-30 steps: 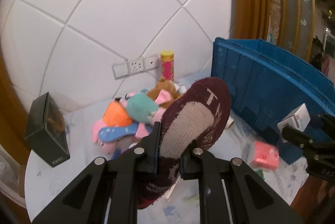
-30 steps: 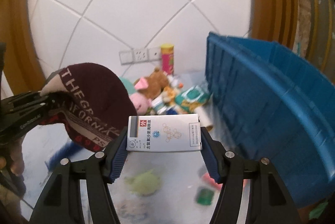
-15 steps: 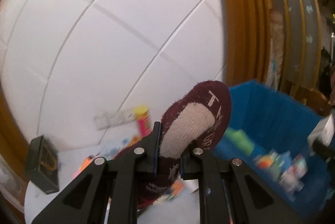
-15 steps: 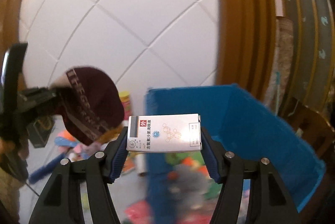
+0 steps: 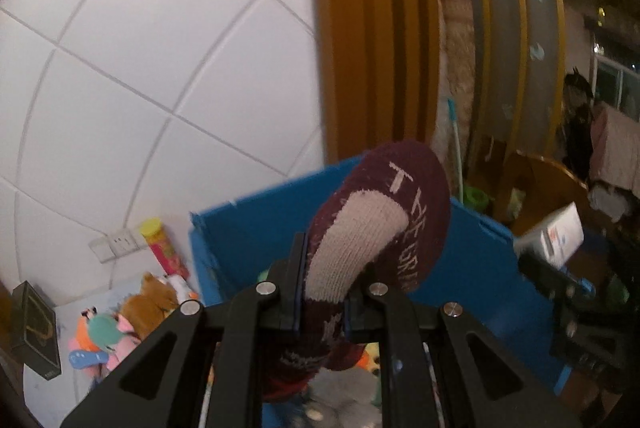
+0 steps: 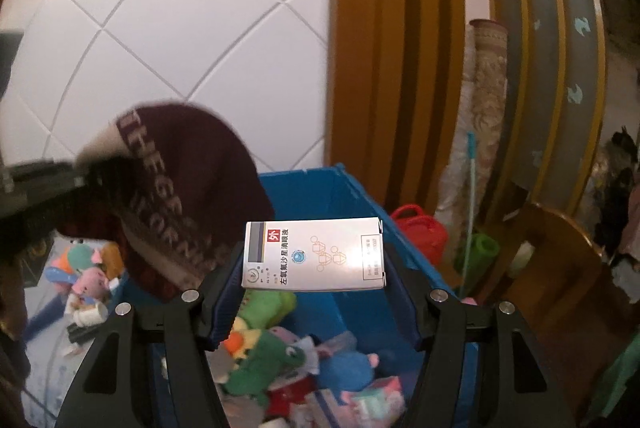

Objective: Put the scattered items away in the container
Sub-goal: 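Carry the beanie and medicine box over the blue crate and release both, then withdraw both open tools from the crate back toward the table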

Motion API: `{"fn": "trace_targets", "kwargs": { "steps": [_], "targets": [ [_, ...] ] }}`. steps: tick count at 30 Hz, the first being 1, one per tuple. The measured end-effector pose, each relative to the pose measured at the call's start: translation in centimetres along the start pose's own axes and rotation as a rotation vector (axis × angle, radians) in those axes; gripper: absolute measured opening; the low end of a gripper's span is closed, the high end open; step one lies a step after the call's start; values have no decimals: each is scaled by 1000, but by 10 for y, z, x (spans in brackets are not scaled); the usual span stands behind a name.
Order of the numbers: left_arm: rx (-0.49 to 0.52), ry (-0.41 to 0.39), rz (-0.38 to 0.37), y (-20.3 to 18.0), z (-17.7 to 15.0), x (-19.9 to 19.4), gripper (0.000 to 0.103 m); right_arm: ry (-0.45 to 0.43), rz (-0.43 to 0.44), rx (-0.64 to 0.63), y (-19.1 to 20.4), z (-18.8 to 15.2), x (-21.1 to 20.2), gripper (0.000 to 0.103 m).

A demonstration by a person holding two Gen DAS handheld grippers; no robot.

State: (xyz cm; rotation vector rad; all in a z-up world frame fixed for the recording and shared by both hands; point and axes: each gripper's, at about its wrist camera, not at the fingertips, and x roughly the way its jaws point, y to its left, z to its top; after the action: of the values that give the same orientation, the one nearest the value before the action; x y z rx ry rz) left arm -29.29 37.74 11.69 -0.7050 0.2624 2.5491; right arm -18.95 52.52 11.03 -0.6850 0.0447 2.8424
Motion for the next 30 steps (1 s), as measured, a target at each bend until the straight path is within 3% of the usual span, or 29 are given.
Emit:
{"fn": "trace_targets", "kwargs": {
  "steps": [5, 6, 7, 8, 9, 11, 13, 19, 30],
  "targets": [
    [5, 45, -1, -11, -17, 1, 14, -15, 9, 8, -15, -6, -1, 66],
    [13, 57, -1, -12, -22, 1, 15, -20, 10, 9, -16, -7, -1, 69],
    [21, 69, 0, -12, -27, 2, 20, -25, 11, 11, -15, -7, -2, 82],
    [28, 80, -1, -13, -32, 1, 30, -32, 11, 13, -14, -8, -4, 95],
    [32, 83, -3, -12, -37, 0, 39, -38, 11, 17, -13, -10, -6, 98],
    [33, 76, -7, -11, -47, -4, 88, -49, 12, 25, -11, -14, -10, 100],
    [39, 51, 1, -12, -55, -10, 97, -53, 12, 41, -11, -20, -14, 103],
    [50, 32, -7, -14, -77, -28, 97, -64, -41, 69, -14, -40, -30, 103],
    [-5, 20, 4, 14, -123, -69, 97, -22, -40, 139, -6, -79, -43, 103]
  ]
}}
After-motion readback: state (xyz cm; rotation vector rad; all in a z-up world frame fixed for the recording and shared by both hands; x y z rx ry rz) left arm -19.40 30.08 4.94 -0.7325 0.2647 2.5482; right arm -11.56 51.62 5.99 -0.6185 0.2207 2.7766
